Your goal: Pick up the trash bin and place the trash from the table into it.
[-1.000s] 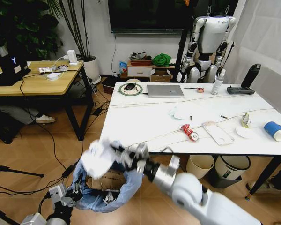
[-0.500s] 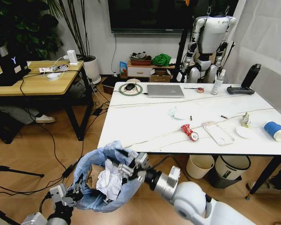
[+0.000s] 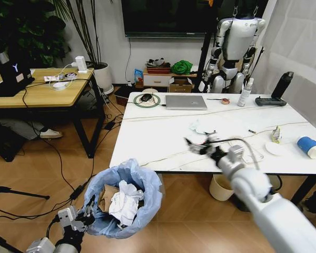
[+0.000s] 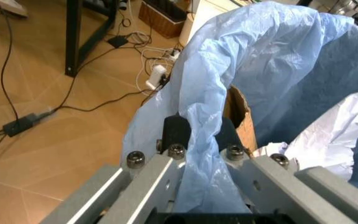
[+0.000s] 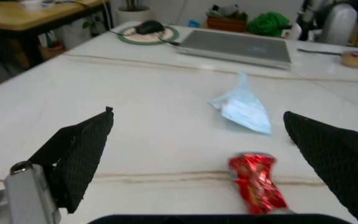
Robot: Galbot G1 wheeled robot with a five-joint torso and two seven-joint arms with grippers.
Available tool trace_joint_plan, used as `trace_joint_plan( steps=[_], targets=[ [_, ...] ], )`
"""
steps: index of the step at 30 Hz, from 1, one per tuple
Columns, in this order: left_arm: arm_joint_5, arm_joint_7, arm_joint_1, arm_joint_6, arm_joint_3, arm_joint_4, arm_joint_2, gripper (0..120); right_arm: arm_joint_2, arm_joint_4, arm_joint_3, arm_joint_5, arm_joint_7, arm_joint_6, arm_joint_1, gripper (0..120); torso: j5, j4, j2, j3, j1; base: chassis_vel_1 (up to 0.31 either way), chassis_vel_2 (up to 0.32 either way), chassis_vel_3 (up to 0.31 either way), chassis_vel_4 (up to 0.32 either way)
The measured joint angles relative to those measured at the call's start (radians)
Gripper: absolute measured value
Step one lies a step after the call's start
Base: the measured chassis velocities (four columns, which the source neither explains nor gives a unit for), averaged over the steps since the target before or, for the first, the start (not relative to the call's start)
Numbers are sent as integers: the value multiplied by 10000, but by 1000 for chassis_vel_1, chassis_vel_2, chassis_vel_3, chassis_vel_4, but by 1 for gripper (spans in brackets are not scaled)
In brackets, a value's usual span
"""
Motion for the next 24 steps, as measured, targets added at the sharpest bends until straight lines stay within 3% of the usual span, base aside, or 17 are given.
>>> trace_joint_plan(
  steps=[6, 22, 24],
  targets=[
    [-80, 3, -62, -4, 15, 0, 98, 0, -279, -1383, 877, 678, -653, -364, -309, 100, 1, 0, 0, 0, -1, 0, 0, 0, 0],
    [-123, 8, 17, -24, -84, -80, 123, 0, 383, -3373, 287, 639, -973, -199, 649, 100, -5, 3, -1, 0, 0, 0, 0, 0, 0],
    [-123, 9, 21, -27, -91, -90, 119, 0, 408, -3488, 228, 549, -1042, -112, 700, 91, -5, 3, -1, 0, -1, 0, 0, 0, 0]
  ],
)
